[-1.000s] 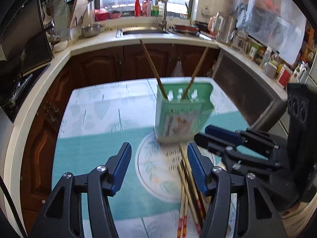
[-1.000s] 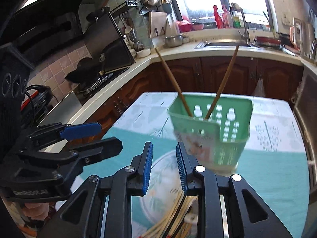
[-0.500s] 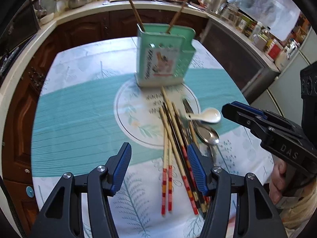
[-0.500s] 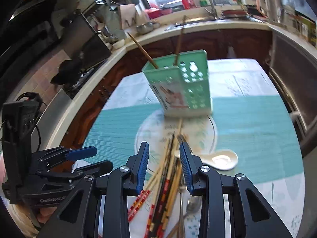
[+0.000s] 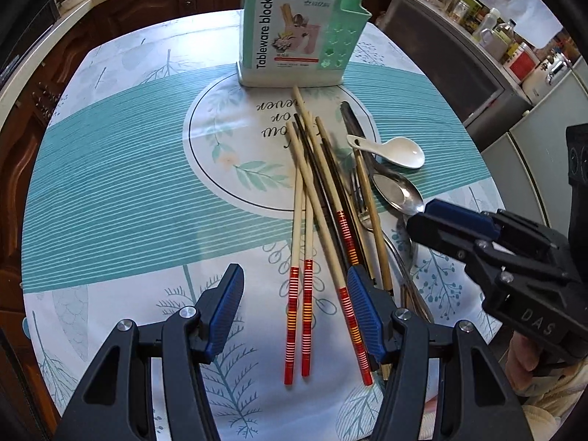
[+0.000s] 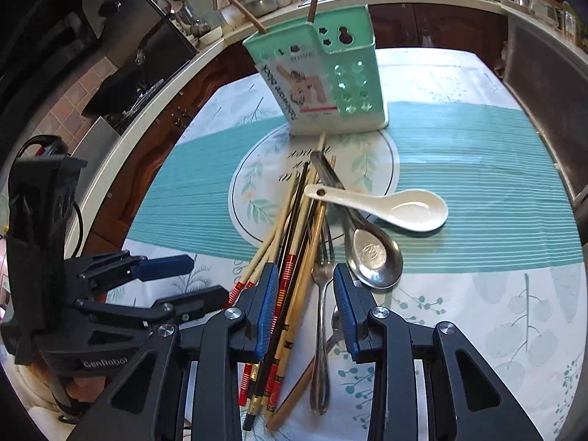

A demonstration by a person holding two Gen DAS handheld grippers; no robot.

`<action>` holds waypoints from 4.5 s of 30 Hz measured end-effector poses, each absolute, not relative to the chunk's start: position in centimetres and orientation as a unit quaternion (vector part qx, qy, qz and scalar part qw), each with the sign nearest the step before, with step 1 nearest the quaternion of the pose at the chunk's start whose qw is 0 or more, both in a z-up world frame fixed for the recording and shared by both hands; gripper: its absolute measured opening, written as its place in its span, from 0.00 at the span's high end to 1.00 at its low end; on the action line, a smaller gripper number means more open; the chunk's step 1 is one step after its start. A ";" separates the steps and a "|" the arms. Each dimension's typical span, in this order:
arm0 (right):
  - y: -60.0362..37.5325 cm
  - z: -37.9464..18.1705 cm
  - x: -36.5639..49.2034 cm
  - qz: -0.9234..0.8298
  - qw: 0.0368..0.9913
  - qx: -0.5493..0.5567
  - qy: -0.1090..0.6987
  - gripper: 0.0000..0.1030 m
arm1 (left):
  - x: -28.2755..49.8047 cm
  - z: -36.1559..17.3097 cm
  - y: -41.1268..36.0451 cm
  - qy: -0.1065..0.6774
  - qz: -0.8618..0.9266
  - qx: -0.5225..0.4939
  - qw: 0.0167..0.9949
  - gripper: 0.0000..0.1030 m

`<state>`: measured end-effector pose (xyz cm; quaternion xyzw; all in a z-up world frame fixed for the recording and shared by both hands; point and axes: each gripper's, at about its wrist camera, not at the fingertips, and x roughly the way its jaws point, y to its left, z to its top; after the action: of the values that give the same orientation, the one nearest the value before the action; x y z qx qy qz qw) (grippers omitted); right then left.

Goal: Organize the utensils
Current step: 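Move the right tool back down to the chopstick pile, then close the right tool on another wooden chopstick in the pile, then lift the chopstick with the right tool and drop it into the green holder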

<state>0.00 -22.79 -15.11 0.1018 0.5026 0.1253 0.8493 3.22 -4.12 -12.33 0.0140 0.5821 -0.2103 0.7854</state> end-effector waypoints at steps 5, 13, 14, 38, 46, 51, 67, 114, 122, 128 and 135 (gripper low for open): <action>-22.1 -16.2 1.5 0.134 0.837 0.097 0.522 0.69 | 3.7 -13.3 -3.7 0.595 -0.203 -0.009 0.777 0.45; -21.6 -17.4 2.9 0.140 0.825 0.097 0.539 0.71 | 4.0 -14.0 -2.9 0.605 -0.197 -0.032 0.771 0.49; -21.7 -17.7 3.2 0.140 0.821 0.100 0.544 0.72 | 4.1 -14.1 -2.9 0.606 -0.197 -0.035 0.770 0.51; -21.4 -20.0 6.8 0.168 0.798 0.138 0.562 0.91 | 7.1 -15.2 -4.3 0.630 -0.253 -0.093 0.728 0.83; -20.7 -20.0 7.0 0.195 0.790 0.148 0.562 0.93 | 8.8 -14.5 -4.8 0.629 -0.254 -0.086 0.729 0.86; -20.9 -20.0 7.2 0.193 0.788 0.160 0.562 0.93 | 10.9 -14.1 -5.8 0.630 -0.243 -0.065 0.735 0.86; -23.1 -18.4 6.5 0.191 0.795 0.193 0.542 0.94 | 16.0 -16.0 -8.2 0.664 -0.226 -0.054 0.711 0.92; -22.4 -15.7 5.2 0.210 0.805 0.197 0.519 0.94 | 10.7 -7.0 0.8 0.522 -0.195 -0.098 0.824 0.97; -22.3 -9.1 5.9 0.234 0.843 0.183 0.448 0.94 | 9.9 0.0 1.1 0.450 -0.180 -0.088 0.870 0.97; -21.7 -1.4 8.6 0.236 0.901 0.143 0.334 0.94 | 11.2 7.2 -0.5 0.349 -0.145 -0.063 0.924 0.97; -21.7 4.6 14.0 0.207 0.947 0.153 0.194 0.94 | 14.8 13.0 -2.1 0.227 -0.100 -0.074 0.966 0.97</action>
<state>14.03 -21.75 4.55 0.1530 0.1941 0.2072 0.9465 14.83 -2.14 12.95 -0.0740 0.2272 -0.1003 0.9658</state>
